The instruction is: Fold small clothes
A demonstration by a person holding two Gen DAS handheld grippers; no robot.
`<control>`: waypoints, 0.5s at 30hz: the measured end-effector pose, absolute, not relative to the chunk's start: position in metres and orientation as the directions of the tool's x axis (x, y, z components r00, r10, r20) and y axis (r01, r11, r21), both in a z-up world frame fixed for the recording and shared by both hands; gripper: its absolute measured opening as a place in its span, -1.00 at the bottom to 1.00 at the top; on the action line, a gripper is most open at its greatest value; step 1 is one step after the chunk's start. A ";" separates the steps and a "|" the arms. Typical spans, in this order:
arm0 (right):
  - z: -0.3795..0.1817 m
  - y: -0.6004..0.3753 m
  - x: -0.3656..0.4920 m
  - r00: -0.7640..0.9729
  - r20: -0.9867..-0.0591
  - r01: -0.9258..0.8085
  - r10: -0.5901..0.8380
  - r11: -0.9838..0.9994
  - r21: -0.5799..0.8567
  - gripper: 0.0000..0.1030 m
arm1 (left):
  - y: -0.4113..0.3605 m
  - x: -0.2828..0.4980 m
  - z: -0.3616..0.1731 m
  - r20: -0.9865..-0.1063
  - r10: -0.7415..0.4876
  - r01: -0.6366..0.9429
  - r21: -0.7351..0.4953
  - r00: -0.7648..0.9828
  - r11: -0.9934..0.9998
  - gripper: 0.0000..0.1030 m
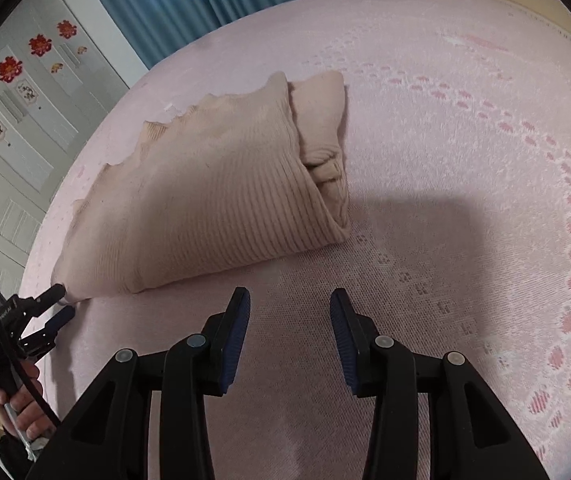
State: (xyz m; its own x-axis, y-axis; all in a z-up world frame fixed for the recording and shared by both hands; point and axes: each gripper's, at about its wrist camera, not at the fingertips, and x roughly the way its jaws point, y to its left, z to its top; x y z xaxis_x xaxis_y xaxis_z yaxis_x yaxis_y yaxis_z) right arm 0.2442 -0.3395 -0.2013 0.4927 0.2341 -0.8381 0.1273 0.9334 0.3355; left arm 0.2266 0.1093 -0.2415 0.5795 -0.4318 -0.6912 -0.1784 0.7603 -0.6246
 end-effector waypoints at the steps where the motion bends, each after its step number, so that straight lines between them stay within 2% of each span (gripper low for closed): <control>1: -0.201 -0.341 0.245 0.494 -0.836 0.125 0.238 0.932 0.339 -0.20 | 0.109 0.229 -0.242 -0.688 -0.429 -0.176 -0.624 0.584 0.761 0.04; 5: -0.203 -0.341 0.249 0.504 -0.820 0.106 0.272 0.923 0.371 -0.04 | 0.103 0.242 -0.240 -0.698 -0.421 -0.156 -0.601 0.579 0.784 0.04; 11: -0.205 -0.337 0.259 0.517 -0.809 0.099 0.279 0.920 0.380 0.06 | 0.108 0.258 -0.243 -0.677 -0.438 -0.173 -0.637 0.592 0.751 0.01; 15: -0.207 -0.336 0.263 0.535 -0.795 0.096 0.285 0.915 0.392 0.11 | 0.103 0.254 -0.242 -0.679 -0.415 -0.155 -0.612 0.606 0.776 -0.03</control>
State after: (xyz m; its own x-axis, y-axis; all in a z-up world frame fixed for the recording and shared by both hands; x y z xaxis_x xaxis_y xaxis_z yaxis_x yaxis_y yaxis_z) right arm 0.2628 -0.3356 -0.2074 0.5350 0.2847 -0.7955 0.0964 0.9148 0.3923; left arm 0.2541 0.1031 -0.2424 0.6060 -0.4145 -0.6789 -0.1547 0.7758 -0.6118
